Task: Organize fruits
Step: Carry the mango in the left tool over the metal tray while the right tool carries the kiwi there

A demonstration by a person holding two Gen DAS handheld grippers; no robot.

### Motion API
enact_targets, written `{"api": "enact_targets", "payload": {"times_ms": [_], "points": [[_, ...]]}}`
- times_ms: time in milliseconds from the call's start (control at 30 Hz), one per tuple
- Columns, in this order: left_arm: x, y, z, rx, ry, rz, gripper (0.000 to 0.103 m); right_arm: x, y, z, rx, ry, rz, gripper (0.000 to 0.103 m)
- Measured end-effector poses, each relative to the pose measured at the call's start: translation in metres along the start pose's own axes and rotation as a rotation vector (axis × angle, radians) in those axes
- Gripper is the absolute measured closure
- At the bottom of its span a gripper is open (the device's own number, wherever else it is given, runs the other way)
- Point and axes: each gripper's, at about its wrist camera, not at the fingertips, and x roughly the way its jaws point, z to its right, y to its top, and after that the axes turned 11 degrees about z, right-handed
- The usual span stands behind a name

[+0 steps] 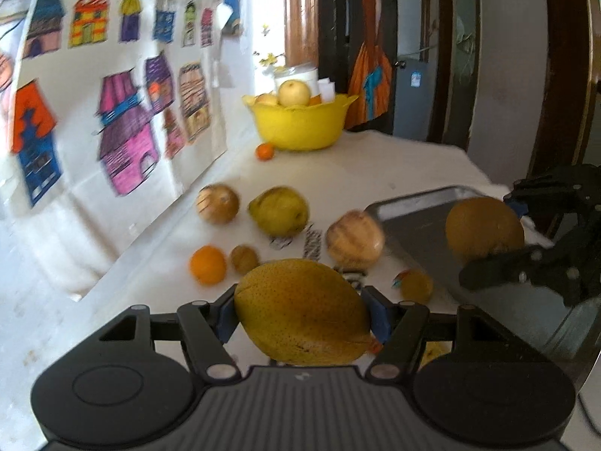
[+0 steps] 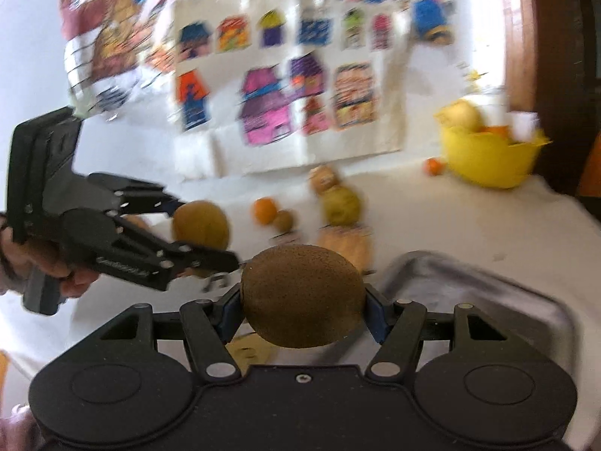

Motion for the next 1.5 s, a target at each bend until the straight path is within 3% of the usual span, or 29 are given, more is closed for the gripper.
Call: {"api": "enact_targets", "payload": {"times_ms": [300, 600, 767, 1067, 1500], "points": [[0.032, 0.029, 0.040, 0.017, -0.097, 0.091, 0.032, -0.033, 0.007, 0.058, 0.053, -0.229, 0.011, 0.037], [0.088, 0.041, 0.074, 0.013, -0.205, 0.115, 0.032, -0.023, -0.009, 0.113, 0.113, -0.346, -0.037, 0.037], [0.107, 0.035, 0.086, 0.068, -0.232, 0.095, 0.032, -0.014, -0.016, 0.128, 0.095, -0.356, -0.067, 0.037], [0.127, 0.024, 0.090, 0.079, -0.229, 0.023, 0.032, 0.005, -0.020, 0.135, 0.006, -0.357, -0.108, 0.037], [0.138, 0.021, 0.097, 0.133, -0.169, -0.003, 0.032, 0.024, -0.026, 0.132, -0.073, -0.326, -0.151, 0.037]]}}
